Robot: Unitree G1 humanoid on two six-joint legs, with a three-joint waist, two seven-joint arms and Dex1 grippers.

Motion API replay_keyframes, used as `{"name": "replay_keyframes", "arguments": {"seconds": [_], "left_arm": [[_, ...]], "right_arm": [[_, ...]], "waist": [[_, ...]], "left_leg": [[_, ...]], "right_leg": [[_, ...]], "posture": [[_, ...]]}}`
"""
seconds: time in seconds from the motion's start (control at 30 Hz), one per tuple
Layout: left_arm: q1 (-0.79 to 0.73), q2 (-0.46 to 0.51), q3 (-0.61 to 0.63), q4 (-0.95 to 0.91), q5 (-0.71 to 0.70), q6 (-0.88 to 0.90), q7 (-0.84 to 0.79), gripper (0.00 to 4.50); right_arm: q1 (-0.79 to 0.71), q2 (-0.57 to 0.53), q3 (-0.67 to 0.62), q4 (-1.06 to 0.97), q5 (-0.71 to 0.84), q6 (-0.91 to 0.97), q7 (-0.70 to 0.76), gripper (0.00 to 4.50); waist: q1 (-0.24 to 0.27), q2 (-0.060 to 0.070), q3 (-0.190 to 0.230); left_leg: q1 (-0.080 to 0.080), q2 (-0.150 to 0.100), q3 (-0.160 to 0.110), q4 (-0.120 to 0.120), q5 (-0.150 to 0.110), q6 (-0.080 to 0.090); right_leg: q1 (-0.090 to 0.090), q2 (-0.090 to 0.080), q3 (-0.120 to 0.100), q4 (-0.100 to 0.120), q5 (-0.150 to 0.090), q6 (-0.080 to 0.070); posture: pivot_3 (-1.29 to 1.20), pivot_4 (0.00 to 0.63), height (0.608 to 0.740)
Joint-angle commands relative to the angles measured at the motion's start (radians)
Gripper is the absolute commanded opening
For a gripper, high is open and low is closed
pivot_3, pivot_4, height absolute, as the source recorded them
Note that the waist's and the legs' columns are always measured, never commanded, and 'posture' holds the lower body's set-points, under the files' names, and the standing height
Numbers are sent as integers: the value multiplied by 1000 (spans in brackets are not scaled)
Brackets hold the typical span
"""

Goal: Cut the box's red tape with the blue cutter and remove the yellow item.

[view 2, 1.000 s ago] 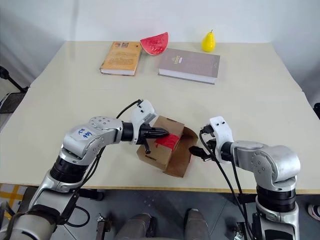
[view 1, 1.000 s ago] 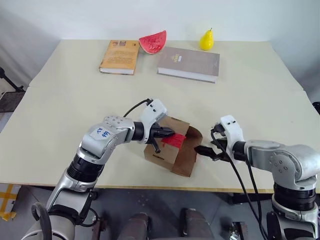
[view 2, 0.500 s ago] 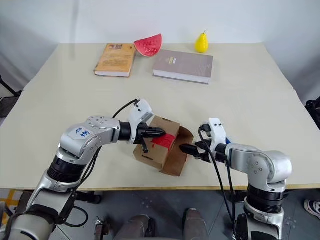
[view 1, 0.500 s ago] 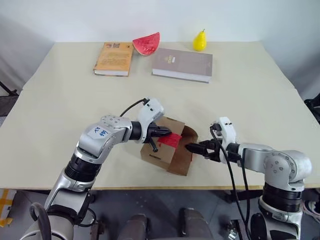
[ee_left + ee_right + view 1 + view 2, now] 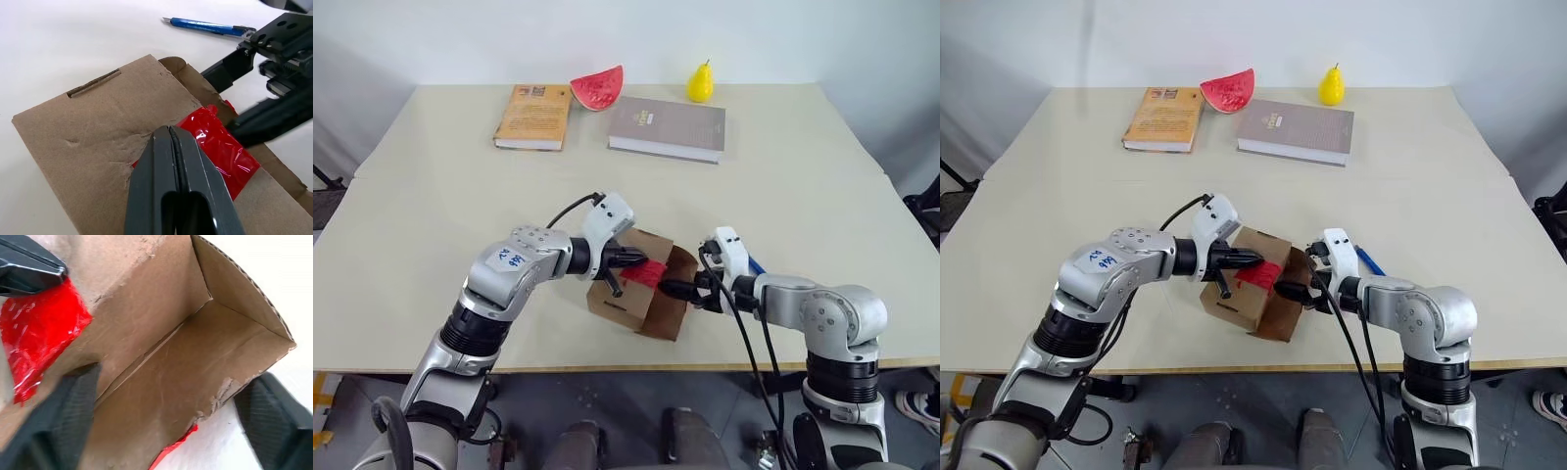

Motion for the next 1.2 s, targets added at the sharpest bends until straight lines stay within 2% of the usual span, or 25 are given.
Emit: {"name": "replay_keyframes", "arguments": {"seconds": [0.03, 0.23, 0.3, 0.53, 0.77, 0.97, 1.1, 1.2], "left_arm": [[8, 0, -8, -7, 13, 5, 8, 0], [7, -1, -9, -5, 14, 1, 8, 0], [6, 0, -10, 0, 16, -5, 6, 0], [1, 2, -1, 17, 20, -32, 0, 0], [8, 3, 2, 31, 26, -82, -4, 0], [17, -38, 39, 51, 31, -181, 13, 0], [24, -72, 57, 64, 35, -233, 15, 0], [24, -89, 48, 76, 44, -257, 13, 0]], "right_arm": [[38, 46, 4, 45, 4, 76, -17, 2544], [38, 60, -52, 1, 7, 127, -45, 498], [35, 55, -63, -10, 18, 129, -56, 26], [-42, 16, -130, -40, 129, 129, -158, 26], [-135, -99, -135, -8, 362, 129, -341, 26], [-261, -301, -95, 69, 666, 129, -547, 26], [-391, -468, -25, 145, 875, 129, -641, 26], [-448, -536, 45, 195, 974, 129, -716, 26]], "waist": [[0, 0, 0], [3, 0, 0], [7, 1, 0], [9, 5, 3], [10, 9, 6], [11, 11, 8], [12, 12, 9], [12, 11, 10]], "left_leg": [[0, 0, 0, 0, 0, 0], [-2, 0, 0, 0, 0, 0], [-2, 0, 0, 0, 0, 0], [-5, -1, 0, 0, 0, 0], [-7, -3, -1, -1, 0, 1], [-10, -5, -1, -1, 1, 3], [-11, -5, -1, -1, 1, 3], [-12, -4, -1, -1, 1, 3]], "right_leg": [[0, 0, 0, 0, 0, 0], [-2, 0, 0, 0, 0, 0], [-2, 0, 0, 0, 0, 0], [-4, -1, 0, 0, 0, 0], [-5, -2, -1, 0, 0, 0], [-5, -4, -1, -2, 0, 1], [-6, -4, -2, -3, 1, 1], [-6, -3, -2, -6, 1, 1]], "posture": [[0, 150, 740], [0, 150, 740], [0, 150, 740], [0, 150, 740], [0, 150, 740], [0, 150, 740], [0, 150, 740], [0, 150, 740]]}}
